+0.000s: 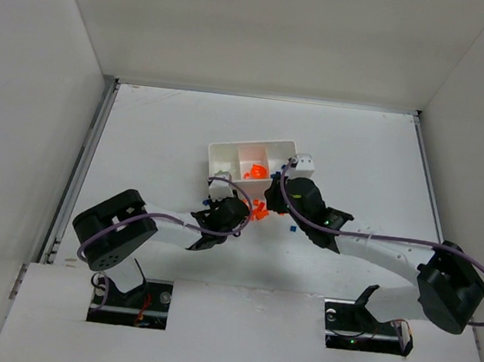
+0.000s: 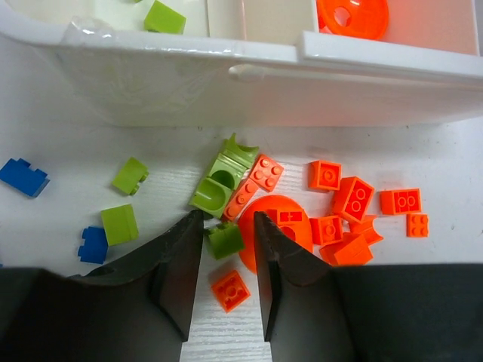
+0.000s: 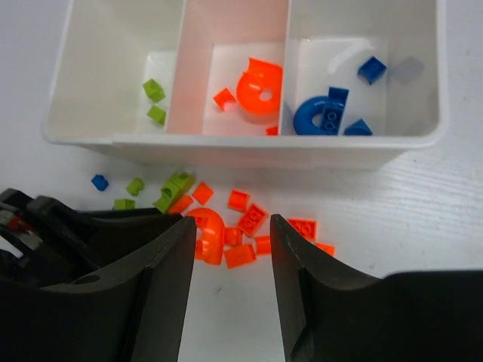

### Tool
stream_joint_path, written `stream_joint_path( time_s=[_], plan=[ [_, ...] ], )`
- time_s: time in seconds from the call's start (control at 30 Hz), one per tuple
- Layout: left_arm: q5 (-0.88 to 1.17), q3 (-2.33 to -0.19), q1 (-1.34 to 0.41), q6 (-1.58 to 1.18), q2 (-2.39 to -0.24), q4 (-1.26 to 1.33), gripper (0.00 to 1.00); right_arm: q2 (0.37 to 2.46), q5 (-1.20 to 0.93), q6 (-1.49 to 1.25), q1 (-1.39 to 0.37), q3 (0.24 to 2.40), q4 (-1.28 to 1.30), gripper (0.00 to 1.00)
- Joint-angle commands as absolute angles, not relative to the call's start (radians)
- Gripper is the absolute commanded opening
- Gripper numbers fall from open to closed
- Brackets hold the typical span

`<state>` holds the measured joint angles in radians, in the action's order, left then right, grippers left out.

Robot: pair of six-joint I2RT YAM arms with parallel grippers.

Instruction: Sort the legos into containers by color

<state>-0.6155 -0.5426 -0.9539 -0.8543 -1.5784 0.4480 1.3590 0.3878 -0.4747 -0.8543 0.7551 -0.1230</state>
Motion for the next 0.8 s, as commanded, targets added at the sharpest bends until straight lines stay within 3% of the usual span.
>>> stream_joint_path(
  time_s=[0.0,0.33,0.6,0.77],
  plan=[
    [-0.608,-0.552,-0.964,-0.851,-1.608,0.399,0.28,1.301,0.399,-0.509,-0.863,0.712,-0.166,0.50],
    [-0.634,-0.543,-0.982,-0.816,-1.438,0.246,0.13,1.249,0.388,-0.555,-0.887,0.592,-0.156,0.50],
    [-0.609,-0.586,-0.940,-0.758,-1.240,0.169,0.12,1.344,0.396,-0.578,-0.956,0.601,-0.176,0.48],
    [-0.571,-0.669,-0.865,-0.690,-1.226,0.195,0.13,1.442,0.399,-0.574,-0.959,0.641,-0.192,0.45]
  ],
)
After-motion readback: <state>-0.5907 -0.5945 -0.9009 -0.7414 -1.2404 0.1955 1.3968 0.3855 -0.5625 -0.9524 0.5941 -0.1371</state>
